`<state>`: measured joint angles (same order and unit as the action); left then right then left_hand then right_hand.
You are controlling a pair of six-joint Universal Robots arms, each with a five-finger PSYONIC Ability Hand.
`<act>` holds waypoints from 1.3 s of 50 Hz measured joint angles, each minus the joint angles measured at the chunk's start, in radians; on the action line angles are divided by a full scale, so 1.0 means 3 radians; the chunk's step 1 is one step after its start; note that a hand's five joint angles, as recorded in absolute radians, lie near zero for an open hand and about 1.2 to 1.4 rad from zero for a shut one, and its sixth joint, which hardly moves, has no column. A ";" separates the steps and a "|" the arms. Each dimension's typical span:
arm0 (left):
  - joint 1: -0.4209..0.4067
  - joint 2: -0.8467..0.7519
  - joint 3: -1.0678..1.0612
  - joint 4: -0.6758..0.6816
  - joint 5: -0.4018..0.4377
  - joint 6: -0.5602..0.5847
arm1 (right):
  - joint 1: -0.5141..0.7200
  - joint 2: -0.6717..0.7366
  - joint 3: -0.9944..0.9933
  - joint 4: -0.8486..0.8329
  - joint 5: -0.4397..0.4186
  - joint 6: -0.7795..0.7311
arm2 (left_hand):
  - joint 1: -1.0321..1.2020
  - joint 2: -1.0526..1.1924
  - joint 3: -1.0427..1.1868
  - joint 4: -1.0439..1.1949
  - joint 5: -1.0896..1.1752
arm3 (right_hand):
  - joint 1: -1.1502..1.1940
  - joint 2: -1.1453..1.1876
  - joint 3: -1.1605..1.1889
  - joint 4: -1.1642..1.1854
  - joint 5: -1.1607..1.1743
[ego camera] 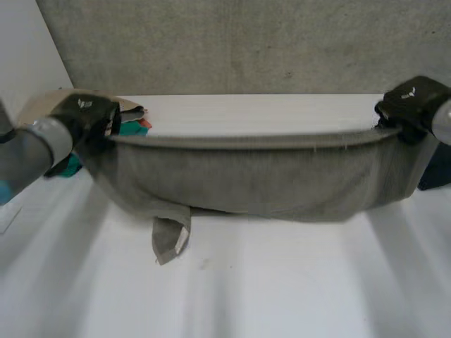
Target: Fold the laundry.
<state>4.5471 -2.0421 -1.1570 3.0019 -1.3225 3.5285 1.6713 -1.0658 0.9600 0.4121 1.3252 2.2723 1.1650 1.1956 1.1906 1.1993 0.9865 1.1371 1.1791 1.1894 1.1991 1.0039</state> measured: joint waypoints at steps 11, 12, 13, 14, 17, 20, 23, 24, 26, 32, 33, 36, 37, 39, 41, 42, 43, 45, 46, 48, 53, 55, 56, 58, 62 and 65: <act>-0.0097 -0.0180 0.1255 0.1779 -0.0164 -0.0275 | 0.0045 0.0357 -0.0987 -0.2280 0.0424 0.1109 | 0.0000 0.0001 0.0000 0.0000 0.0000 | -0.0002 0.0000 0.0001 0.0001 0.0002; -0.0101 -0.0144 0.1245 0.1918 -0.0178 -0.0328 | 0.0033 0.0342 -0.0956 -0.2471 0.0408 0.1207 | 0.0000 0.0001 0.0000 0.0000 0.0000 | -0.0002 0.0000 0.0002 0.0001 0.0013; -0.0104 -0.0108 0.1218 0.2027 -0.0189 -0.0378 | 0.0022 0.0329 -0.0918 -0.2630 0.0384 0.1289 | 0.0000 0.0001 0.0000 0.0000 0.0000 | -0.0002 0.0000 0.0002 0.0001 0.0023; -0.0107 -0.0071 0.1171 0.2115 -0.0198 -0.0428 | 0.0012 0.0317 -0.0867 -0.2774 0.0349 0.1365 | 0.0000 0.0001 0.0000 0.0000 0.0000 | -0.0002 0.0000 0.0002 0.0001 0.0040; -0.0112 0.0003 0.1000 0.2212 -0.0211 -0.0518 | 0.0001 0.0312 -0.0760 -0.2921 0.0272 0.1465 | 0.0000 0.0001 0.0000 0.0000 0.0000 | -0.0002 0.0000 0.0002 0.0001 0.0062; -0.0111 0.0050 0.0751 0.2192 -0.0215 -0.0560 | -0.0001 0.0344 -0.0667 -0.2880 0.0204 0.1497 | 0.0000 0.0001 0.0001 0.0000 0.0019 | -0.0002 0.0000 0.0002 0.0000 0.0065; -0.0111 0.0058 0.0498 0.2144 -0.0212 -0.0563 | 0.0000 0.0418 -0.0577 -0.2709 0.0152 0.1489 | 0.0000 0.0001 0.0001 0.0000 0.0019 | -0.0002 0.0000 0.0002 0.0001 0.0065; -0.0112 0.0056 0.0391 0.2127 -0.0209 -0.0559 | 0.0000 0.0455 -0.0540 -0.2631 0.0136 0.1478 | 0.0000 0.0001 0.0003 0.0000 0.0019 | -0.0002 0.0000 0.0005 0.0001 0.0065; -0.0115 0.0038 0.0225 0.2102 -0.0200 -0.0547 | 0.0001 0.0501 -0.0489 -0.2539 0.0119 0.1462 | 0.0000 0.0001 0.0004 0.0000 0.0019 | -0.0002 0.0000 0.0010 0.0001 0.0065; -0.0130 -0.0107 -0.0311 0.2064 -0.0165 -0.0471 | 0.0009 0.0695 -0.0158 -0.2241 0.0034 0.1301 | 0.0000 0.0002 0.0006 0.0000 0.0019 | -0.0002 0.0000 0.0012 0.0001 0.0065; -0.0134 -0.0150 -0.0420 0.2059 -0.0160 -0.0447 | 0.0013 0.0723 -0.0089 -0.2210 0.0022 0.1260 | 0.0000 0.0002 0.0006 0.0000 0.0019 | -0.0002 0.0000 0.0012 0.0001 0.0065; -0.0144 -0.0233 -0.0639 0.2043 -0.0155 -0.0382 | 0.0034 0.0794 0.0134 -0.2125 -0.0003 0.1119 | 0.0000 0.0002 0.0006 0.0000 0.0019 | -0.0002 0.0000 0.0012 0.0001 0.0065; -0.0147 -0.0249 -0.0705 0.2031 -0.0155 -0.0356 | 0.0042 0.0805 0.0195 -0.2097 -0.0006 0.1076 | 0.0000 0.0002 0.0006 0.0000 0.0021 | -0.0002 0.0000 0.0012 0.0001 0.0065; -0.0156 -0.0267 -0.0865 0.1980 -0.0156 -0.0279 | 0.0059 0.0818 0.0342 -0.2010 -0.0007 0.0968 | 0.0000 0.0002 0.0006 0.0000 0.0019 | -0.0002 0.0000 0.0012 0.0001 0.0065; -0.0161 -0.0252 -0.0976 0.1910 -0.0158 -0.0214 | 0.0066 0.0807 0.0439 -0.1920 -0.0005 0.0892 | 0.0000 0.0002 0.0006 0.0000 0.0019 | -0.0002 0.0000 0.0012 0.0001 0.0065; -0.0164 -0.0225 -0.1076 0.1822 -0.0161 -0.0146 | 0.0069 0.0789 0.0519 -0.1827 -0.0003 0.0826 | 0.0000 0.0002 0.0006 0.0000 0.0019 | -0.0002 0.0000 0.0012 0.0001 0.0065; -0.0165 -0.0183 -0.1163 0.1712 -0.0164 -0.0077 | 0.0064 0.0754 0.0596 -0.1712 0.0006 0.0763 | 0.0000 0.0003 0.0006 0.0000 0.0019 | -0.0002 0.0000 0.0012 0.0001 0.0065; -0.0160 -0.0076 -0.1310 0.1450 -0.0168 0.0063 | 0.0042 0.0660 0.0732 -0.1472 0.0030 0.0648 | 0.0000 0.0003 0.0006 0.0000 0.0019 | -0.0002 0.0000 0.0012 0.0001 0.0065; -0.0158 -0.0030 -0.1361 0.1343 -0.0169 0.0115 | 0.0031 0.0619 0.0783 -0.1378 0.0042 0.0605 | 0.0000 0.0003 0.0006 0.0000 0.0020 | -0.0002 0.0000 0.0012 0.0001 0.0065; -0.0144 0.0151 -0.1522 0.0951 -0.0173 0.0290 | -0.0020 0.0447 0.0967 -0.1033 0.0091 0.0441 | 0.0000 0.0003 0.0006 0.0000 0.0019 | -0.0002 0.0000 0.0012 0.0001 0.0065; -0.0076 0.0726 -0.1922 -0.0137 -0.0185 0.0736 | -0.0222 -0.0071 0.1496 -0.0217 0.0193 -0.0067 | 0.0000 0.0003 0.0006 0.0000 0.0019 | -0.0002 0.0000 0.0012 0.0001 0.0065; -0.0048 0.0897 -0.2025 -0.0431 -0.0186 0.0867 | -0.0295 -0.0243 0.1675 -0.0013 0.0205 -0.0258 | 0.0000 0.0003 0.0006 0.0000 0.0022 | -0.0002 0.0000 0.0012 0.0001 0.0065; -0.0018 0.1063 -0.2119 -0.0699 -0.0182 0.1006 | -0.0362 -0.0405 0.1843 0.0129 0.0202 -0.0453 | 0.0000 0.0003 0.0006 0.0000 0.0019 | -0.0002 0.0000 0.0012 0.0001 0.0065; 0.0023 0.1267 -0.2224 -0.0989 -0.0156 0.1207 | -0.0438 -0.0616 0.2056 0.0240 0.0175 -0.0723 | 0.0000 0.0003 0.0006 0.0000 0.0019 | -0.0002 0.0000 0.0012 0.0001 0.0065; 0.0066 0.1455 -0.2310 -0.1187 -0.0070 0.1561 | -0.0490 -0.0850 0.2298 0.0189 0.0102 -0.1035 | 0.0000 0.0003 0.0006 0.0000 0.0017 | -0.0002 0.0000 0.0012 0.0001 0.0065; 0.0052 0.1357 -0.2233 -0.1042 -0.0031 0.1703 | -0.0461 -0.0783 0.2276 0.0026 0.0073 -0.0993 | 0.0000 0.0003 0.0006 0.0000 0.0017 | -0.0002 0.0000 0.0012 0.0001 0.0065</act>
<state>4.5628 -1.6351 -1.8268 2.6894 -1.3317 4.0394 1.5331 -1.3007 1.6427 0.4201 1.3472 1.9744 1.1650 1.1964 1.1924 1.1993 0.9916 1.1366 1.1791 1.1931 1.1993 1.0234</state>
